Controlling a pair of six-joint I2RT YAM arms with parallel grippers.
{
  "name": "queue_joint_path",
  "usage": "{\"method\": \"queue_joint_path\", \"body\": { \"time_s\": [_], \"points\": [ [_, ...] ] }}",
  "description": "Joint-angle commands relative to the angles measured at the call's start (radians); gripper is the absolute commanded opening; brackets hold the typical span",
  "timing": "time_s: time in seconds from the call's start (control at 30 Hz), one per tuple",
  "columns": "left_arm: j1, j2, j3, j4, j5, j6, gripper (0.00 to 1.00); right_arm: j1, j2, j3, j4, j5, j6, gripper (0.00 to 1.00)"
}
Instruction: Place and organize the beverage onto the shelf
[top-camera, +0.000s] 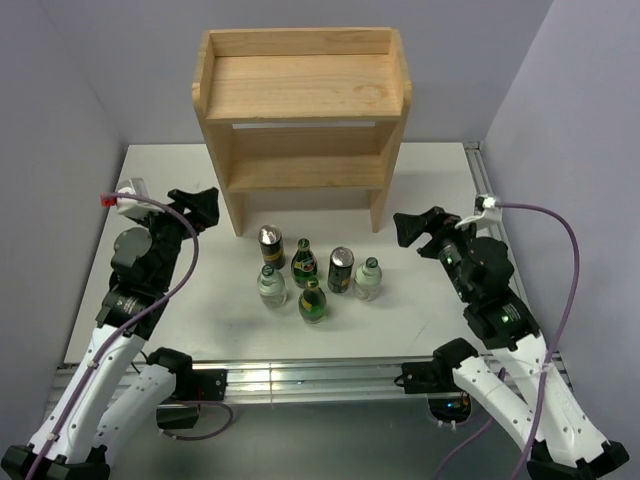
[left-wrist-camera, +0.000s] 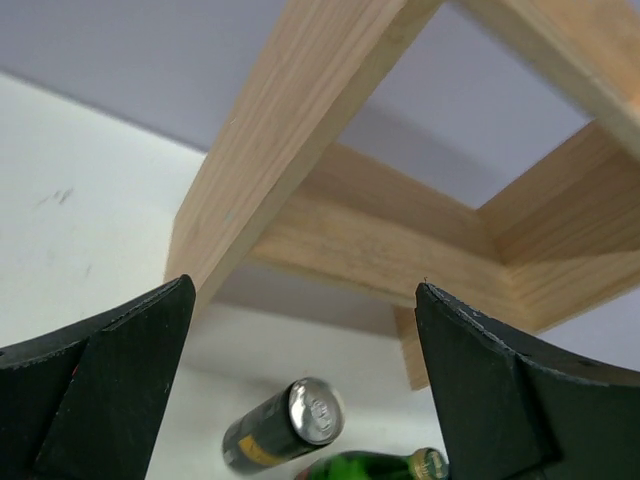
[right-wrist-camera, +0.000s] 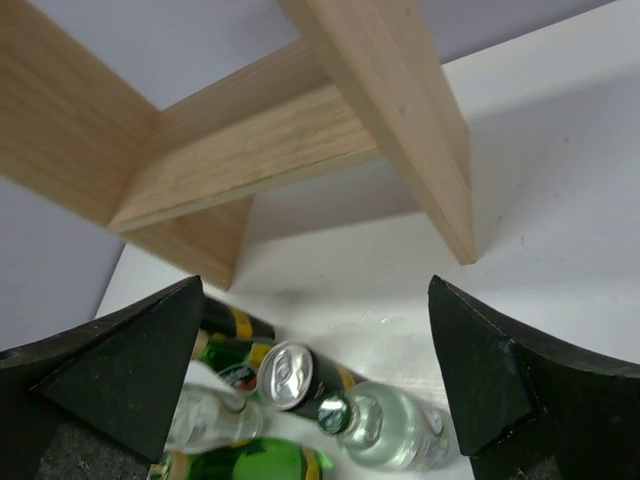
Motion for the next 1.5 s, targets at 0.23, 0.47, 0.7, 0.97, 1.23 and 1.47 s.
{"method": "queue_joint_path", "body": {
  "time_s": [0.23,0.47,0.7,0.97,1.23,1.47],
  "points": [
    [-0.069,-0.074,-0.084,-0.108,-0.107,-0.041,0.99,0.163,-0.151,-0.151,-0.151,-0.052,0.156,0.99],
    [-0.076,-0.085,-0.110,-0.101,-0.094,-0.055,0.99,0.350,-0.106,-0.265,-0.242,0.197,0.306,1.00],
    [-0.085,-0.093,-0.122,-0.104,-0.107,-0.052,0.98,0.521,0.012,-0.316,-0.168,0.361,0.403,1.00],
    [-0.093,-0.108,-0.154,-0.082,-0.105,-0.056,0.97,0.532,0.207,-0.354,-0.007,0.447,0.417,1.00],
    [-0.098,-0.119,-0.189,-0.044,-0.102,-0.058,0.97,0.532,0.352,-0.320,0.086,0.520,0.392,1.00],
    [-0.099,-0.114,-0.211,-0.033,-0.096,-0.053,0.97,0.533,0.428,-0.317,0.128,0.588,0.386,1.00]
  ]
}}
